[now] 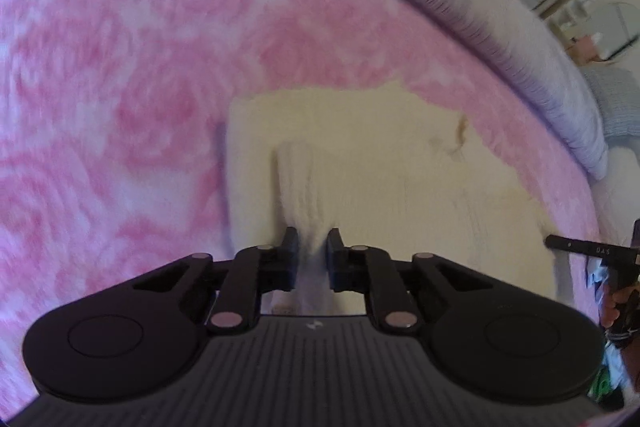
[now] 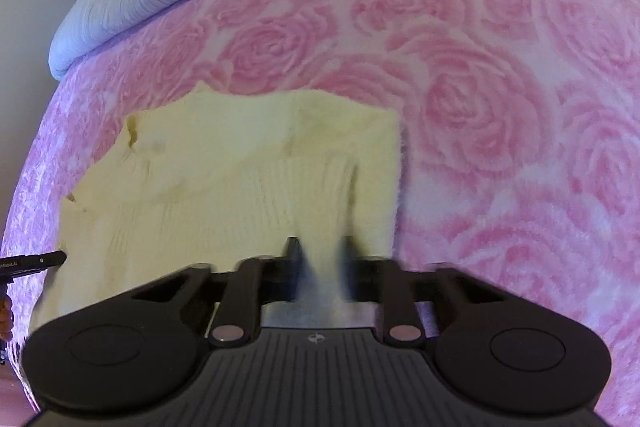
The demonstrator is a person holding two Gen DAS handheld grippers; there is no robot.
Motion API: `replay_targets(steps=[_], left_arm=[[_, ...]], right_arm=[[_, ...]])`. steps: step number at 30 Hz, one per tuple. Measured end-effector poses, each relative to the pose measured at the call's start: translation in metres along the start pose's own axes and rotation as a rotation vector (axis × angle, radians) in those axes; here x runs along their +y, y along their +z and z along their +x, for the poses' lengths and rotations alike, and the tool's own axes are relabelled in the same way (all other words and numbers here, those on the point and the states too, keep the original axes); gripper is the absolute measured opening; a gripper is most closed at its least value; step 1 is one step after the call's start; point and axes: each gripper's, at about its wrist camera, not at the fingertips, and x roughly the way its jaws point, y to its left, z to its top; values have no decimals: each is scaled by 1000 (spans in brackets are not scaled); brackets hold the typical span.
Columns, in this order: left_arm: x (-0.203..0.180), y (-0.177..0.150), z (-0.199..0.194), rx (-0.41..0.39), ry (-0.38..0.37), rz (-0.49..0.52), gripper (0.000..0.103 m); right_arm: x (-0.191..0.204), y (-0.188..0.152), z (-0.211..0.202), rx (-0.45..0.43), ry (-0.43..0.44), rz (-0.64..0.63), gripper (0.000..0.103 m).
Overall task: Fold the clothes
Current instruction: 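Lay the hem over the collar and open both grippers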
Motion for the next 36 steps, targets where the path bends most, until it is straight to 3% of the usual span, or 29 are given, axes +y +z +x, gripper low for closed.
replay_targets(steps=[4, 10, 14, 20, 22, 23, 24, 26, 28, 31, 34, 36], left_arm=[[-12, 15, -19, -107, 6, 50, 9], [0, 53, -5, -251, 25, -1, 9], [6, 60, 22, -213, 58, 24, 9], [22, 53, 54, -146, 136, 21, 15], [20, 54, 51, -159, 159, 22, 19], [18, 54, 45, -175, 184, 31, 24], [15, 53, 38, -192, 213, 35, 24], [10, 47, 18, -215, 259, 21, 25], [-1, 28, -6, -209, 246, 4, 24], [-33, -10, -34, -160, 207, 56, 24], [-55, -49, -35, -63, 136, 76, 23], [-49, -69, -19, -8, 177, 83, 20]], right_arm=[[29, 8, -39, -134, -12, -134, 11], [28, 45, -38, -271, -50, -141, 11], [22, 65, -12, -277, -56, -129, 11], [3, 65, 43, -135, -123, -105, 14], [-4, 65, 52, -104, -173, -72, 25], [-3, 64, 49, -118, -206, -63, 45], [-2, 63, 45, -133, -240, -54, 52], [5, 57, 31, -162, -279, -62, 51], [17, 46, 11, -191, -299, -93, 50], [29, 14, 6, -155, -302, -118, 50], [42, -18, 1, -116, -304, -143, 49], [50, -40, -2, -89, -306, -160, 46]])
